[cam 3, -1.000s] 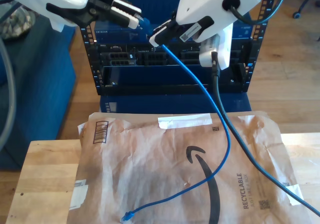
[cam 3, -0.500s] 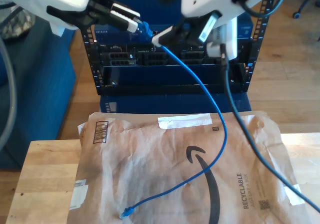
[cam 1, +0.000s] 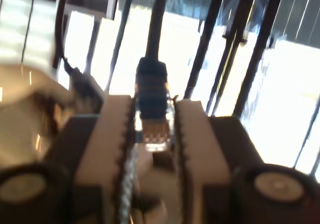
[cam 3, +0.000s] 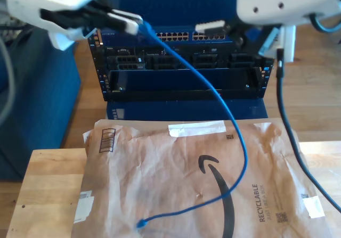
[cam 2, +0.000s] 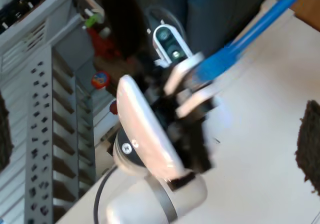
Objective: Grab the cable and plug it in
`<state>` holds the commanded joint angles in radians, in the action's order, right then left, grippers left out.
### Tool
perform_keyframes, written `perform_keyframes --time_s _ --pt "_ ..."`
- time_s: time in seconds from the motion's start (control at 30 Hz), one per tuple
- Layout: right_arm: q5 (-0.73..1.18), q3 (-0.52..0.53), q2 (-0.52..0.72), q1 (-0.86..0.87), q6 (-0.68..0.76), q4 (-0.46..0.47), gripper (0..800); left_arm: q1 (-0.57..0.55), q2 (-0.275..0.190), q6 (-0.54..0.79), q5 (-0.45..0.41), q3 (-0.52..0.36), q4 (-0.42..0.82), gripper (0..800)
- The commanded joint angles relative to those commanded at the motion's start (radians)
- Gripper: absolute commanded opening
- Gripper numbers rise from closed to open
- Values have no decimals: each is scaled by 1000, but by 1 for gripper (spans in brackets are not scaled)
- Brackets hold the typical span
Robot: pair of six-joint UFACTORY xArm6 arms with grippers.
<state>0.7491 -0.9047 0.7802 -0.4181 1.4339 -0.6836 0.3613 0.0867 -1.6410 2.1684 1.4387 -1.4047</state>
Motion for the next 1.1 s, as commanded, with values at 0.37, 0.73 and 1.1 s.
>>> perform_keyframes --time_s 0.37,0.73,1.1 --pt "-368 175 48 -239 -164 11 797 -2 83 -77 118 -15 -43 5" --pt "-635 288 48 -342 -172 61 796 -78 31 -89 121 -3 -51 3" --pt "-815 353 48 -428 -173 100 735 -92 15 -89 133 -14 -81 5"
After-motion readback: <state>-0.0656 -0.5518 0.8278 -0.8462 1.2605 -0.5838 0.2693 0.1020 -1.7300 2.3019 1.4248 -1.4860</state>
